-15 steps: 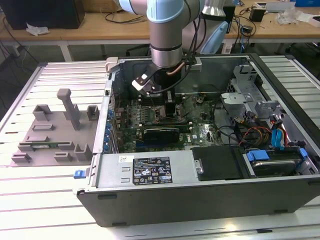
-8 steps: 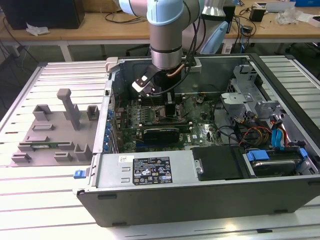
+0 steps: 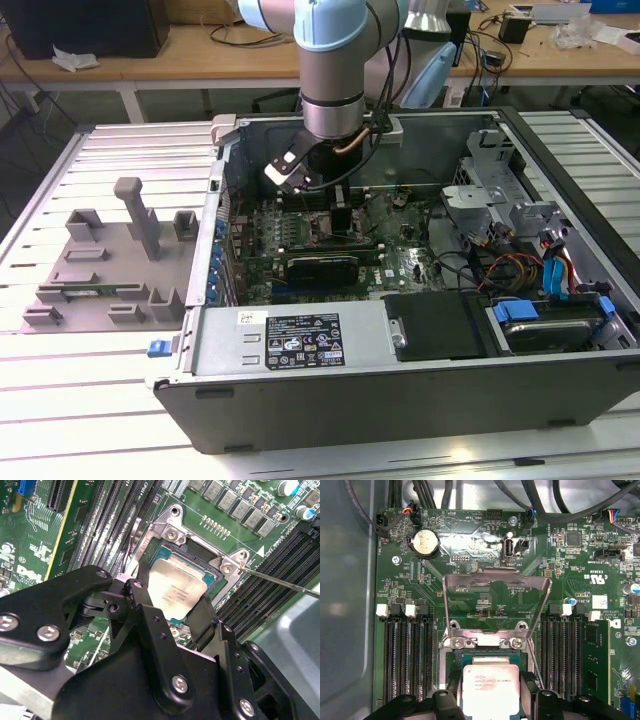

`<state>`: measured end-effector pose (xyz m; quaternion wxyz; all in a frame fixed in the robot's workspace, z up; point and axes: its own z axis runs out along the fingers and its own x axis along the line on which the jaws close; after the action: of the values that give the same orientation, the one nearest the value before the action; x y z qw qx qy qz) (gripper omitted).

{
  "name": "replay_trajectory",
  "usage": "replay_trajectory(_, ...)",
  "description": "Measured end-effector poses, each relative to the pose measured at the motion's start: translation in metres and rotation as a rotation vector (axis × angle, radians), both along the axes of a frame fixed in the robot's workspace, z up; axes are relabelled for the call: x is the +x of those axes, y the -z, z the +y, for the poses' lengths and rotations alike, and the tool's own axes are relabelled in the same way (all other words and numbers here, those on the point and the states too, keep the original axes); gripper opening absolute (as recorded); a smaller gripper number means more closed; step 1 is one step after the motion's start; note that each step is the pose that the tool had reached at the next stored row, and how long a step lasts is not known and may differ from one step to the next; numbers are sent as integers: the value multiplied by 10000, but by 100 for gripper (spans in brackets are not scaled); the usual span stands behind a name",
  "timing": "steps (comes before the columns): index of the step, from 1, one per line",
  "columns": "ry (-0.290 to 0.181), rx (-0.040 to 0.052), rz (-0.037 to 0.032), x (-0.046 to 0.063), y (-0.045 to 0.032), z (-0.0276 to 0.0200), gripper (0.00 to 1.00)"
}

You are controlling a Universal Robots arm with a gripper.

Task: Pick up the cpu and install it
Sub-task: 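Place the cpu into insertion slot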

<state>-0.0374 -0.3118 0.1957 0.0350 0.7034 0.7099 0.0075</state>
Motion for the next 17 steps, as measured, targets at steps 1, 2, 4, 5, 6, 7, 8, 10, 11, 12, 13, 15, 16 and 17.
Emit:
replay_trajectory(1, 0, 1, -1, 0, 0, 0, 55)
replay_trajectory(2, 0, 1, -1, 0, 1, 0, 55)
replay_trajectory(4, -1, 14, -10, 1, 5, 2, 55)
replay_trajectory(5, 0, 15, -8, 2, 6, 3, 55)
replay_trajectory(6, 0, 10, -6, 1, 5, 2, 62)
replay_trajectory(7, 0, 4, -3, 1, 2, 1, 62)
replay_trajectory(8, -1, 3, -2, 0, 2, 0, 62)
replay_trajectory(10, 1, 3, -2, 0, -48, 0, 62)
replay_trajectory(11, 0, 5, -4, 0, -112, 0, 62)
replay_trajectory(12, -1, -1, -2, 0, -59, 0, 62)
replay_trajectory(13, 0, -6, -1, 0, -35, 8, 62)
replay_trajectory(15, -1, -4, -1, 0, -33, 9, 62)
replay_trajectory(16, 0, -5, -2, 0, -33, 9, 62)
replay_trajectory(17, 0, -8, 0, 0, -33, 9, 60)
